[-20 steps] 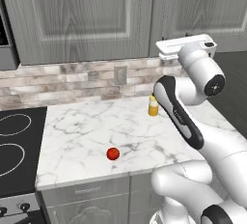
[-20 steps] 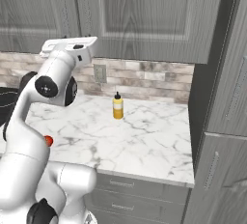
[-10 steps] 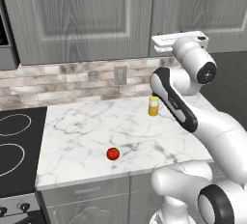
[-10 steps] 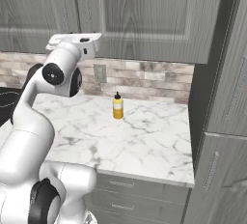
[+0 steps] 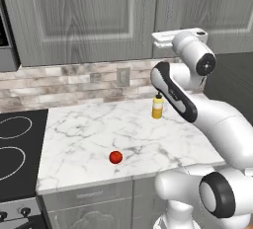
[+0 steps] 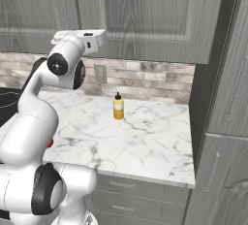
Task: Pick the pan from the cabinet and place it on the stove. Then turn on the stove burner for the pan.
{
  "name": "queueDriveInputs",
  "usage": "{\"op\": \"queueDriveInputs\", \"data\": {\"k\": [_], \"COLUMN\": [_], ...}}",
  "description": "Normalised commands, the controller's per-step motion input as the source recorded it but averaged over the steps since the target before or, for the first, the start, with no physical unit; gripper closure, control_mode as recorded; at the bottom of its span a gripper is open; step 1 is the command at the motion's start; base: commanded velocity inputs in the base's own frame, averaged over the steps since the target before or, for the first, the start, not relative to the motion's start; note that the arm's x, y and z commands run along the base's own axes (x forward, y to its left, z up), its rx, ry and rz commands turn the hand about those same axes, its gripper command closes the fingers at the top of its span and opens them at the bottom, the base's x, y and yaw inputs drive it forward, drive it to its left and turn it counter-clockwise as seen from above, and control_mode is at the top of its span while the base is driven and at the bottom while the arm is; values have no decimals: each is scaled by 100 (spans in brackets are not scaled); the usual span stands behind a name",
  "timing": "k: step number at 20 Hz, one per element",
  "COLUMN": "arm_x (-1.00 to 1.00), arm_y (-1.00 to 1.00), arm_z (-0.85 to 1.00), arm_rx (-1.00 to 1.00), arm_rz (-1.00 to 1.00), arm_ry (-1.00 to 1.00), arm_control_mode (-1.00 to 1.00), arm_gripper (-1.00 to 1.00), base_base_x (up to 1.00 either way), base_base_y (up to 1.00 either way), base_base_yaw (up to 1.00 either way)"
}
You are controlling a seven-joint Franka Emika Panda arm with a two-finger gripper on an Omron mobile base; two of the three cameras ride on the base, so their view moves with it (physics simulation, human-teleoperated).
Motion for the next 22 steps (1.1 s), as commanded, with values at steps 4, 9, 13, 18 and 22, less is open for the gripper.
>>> {"op": "queueDriveInputs", "data": {"k": [4, 9, 13, 18, 22], "arm_x": [33, 37, 40, 43, 46], "arm_y": [0, 0, 0, 0, 0], "arm_z": [0, 0, 0, 0, -4], "arm_rx": [0, 0, 0, 0, 0], "arm_rz": [0, 0, 0, 0, 0], "arm_ry": [1, 2, 3, 4, 7], "arm_control_mode": [-100, -100, -100, -100, -100], "arm_gripper": [-100, -100, -100, -100, -100], "base_base_x": [0, 0, 0, 0, 0], "base_base_y": [0, 0, 0, 0, 0], "base_base_yaw": [0, 0, 0, 0, 0]}}
